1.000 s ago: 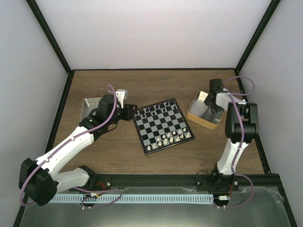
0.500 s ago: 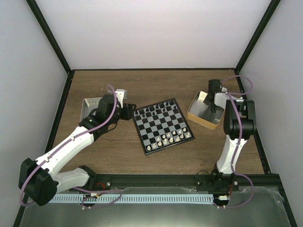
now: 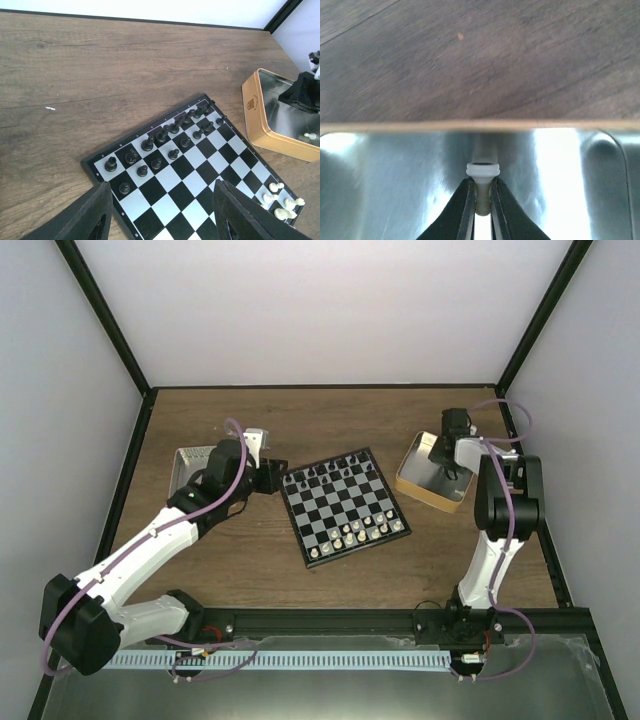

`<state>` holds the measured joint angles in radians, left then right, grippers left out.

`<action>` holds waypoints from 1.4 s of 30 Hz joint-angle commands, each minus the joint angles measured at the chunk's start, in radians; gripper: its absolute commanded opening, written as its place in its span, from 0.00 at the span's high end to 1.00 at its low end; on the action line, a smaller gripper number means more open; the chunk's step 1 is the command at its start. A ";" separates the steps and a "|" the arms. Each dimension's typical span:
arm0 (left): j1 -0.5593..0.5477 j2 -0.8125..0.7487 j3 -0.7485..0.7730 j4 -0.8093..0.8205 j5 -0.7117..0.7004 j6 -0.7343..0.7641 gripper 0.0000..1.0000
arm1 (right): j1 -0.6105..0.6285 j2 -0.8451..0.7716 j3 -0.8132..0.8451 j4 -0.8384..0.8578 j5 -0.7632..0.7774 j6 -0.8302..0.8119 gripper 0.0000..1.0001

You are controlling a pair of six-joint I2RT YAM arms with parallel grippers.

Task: Set up the chess pieces on the board
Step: Pick up the chess piece from the storage box, then place the chess piece on the chessboard.

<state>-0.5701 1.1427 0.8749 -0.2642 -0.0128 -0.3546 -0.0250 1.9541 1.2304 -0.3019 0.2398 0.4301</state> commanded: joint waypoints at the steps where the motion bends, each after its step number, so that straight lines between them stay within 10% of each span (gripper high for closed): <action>1: 0.004 -0.012 -0.002 0.015 0.019 0.011 0.43 | -0.006 -0.151 -0.041 -0.076 -0.118 0.014 0.92; 17: 0.004 -0.009 -0.001 0.039 0.088 -0.018 0.41 | 0.118 -0.516 -0.160 -0.100 -0.508 0.048 0.91; 30: 0.010 0.009 0.025 0.081 0.260 -0.126 0.35 | 0.438 -0.503 -0.203 0.060 -0.904 -0.258 0.91; 42: 0.059 -0.006 -0.030 0.102 0.322 -0.173 0.32 | 0.564 -0.363 -0.113 -0.020 -0.938 -0.300 0.91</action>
<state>-0.5270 1.1496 0.8738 -0.2024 0.2737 -0.5026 0.5182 1.5658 1.0683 -0.2848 -0.6834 0.1219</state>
